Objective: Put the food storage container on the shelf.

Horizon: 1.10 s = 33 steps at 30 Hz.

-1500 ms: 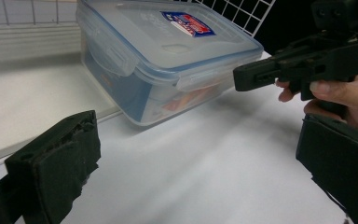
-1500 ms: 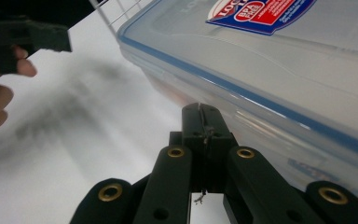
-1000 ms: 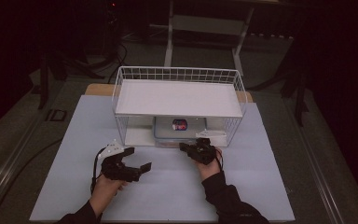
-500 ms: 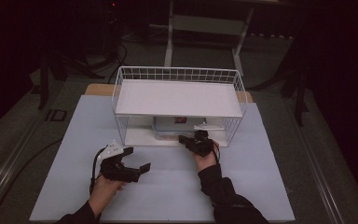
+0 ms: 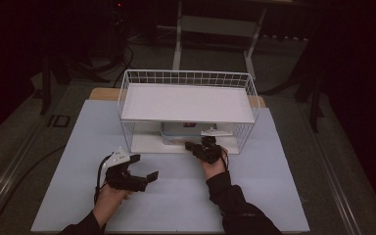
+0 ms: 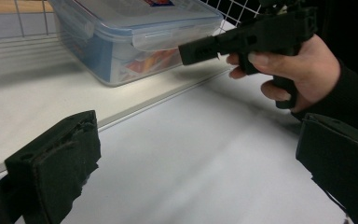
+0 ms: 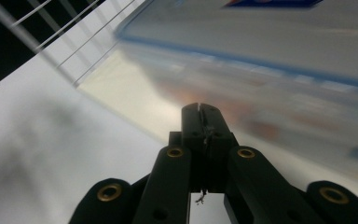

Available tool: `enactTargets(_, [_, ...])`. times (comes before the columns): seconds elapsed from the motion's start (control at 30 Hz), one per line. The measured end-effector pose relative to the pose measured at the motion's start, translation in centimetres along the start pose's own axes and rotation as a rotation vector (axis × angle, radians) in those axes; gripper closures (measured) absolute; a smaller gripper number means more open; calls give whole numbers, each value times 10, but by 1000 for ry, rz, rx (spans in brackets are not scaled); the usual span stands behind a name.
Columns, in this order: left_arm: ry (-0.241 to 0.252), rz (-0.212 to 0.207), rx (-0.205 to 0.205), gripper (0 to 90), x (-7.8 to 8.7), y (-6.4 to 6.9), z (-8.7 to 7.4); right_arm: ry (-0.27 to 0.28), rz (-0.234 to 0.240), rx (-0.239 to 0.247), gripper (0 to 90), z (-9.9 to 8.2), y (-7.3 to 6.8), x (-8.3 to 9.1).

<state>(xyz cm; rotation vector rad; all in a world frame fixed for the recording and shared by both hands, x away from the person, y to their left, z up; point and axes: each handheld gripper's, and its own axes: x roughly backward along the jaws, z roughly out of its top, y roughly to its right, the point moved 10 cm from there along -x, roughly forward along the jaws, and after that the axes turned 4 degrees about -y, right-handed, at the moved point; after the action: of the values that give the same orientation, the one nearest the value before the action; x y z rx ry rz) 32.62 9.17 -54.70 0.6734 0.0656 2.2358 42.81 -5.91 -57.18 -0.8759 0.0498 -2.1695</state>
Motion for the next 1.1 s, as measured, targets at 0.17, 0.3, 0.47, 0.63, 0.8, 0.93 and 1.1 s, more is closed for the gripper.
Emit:
enactTargets(0.17, [-1,1,-12,0,1,3,1,6,24,16,712,-4,-12,11])
enactTargets(0.3, [3,0,-27,0,2,6,3,15,55,68,517,-8,-23,27])
enactTargets(0.47, [-2,-8,-30,0,1,8,2,1,96,77,344,-17,-30,46])
enactTargets(0.63, [-12,-19,-42,0,1,12,1,33,116,60,219,-21,-31,65])
enactTargets(0.8, [-18,-39,-49,0,3,17,1,37,86,91,186,-31,-29,80])
enactTargets(0.93, [-18,-53,-58,0,8,20,0,53,60,93,182,-36,-25,94])
enactTargets(1.1, [-12,-68,-76,0,15,23,-1,76,13,132,181,-43,-22,114])
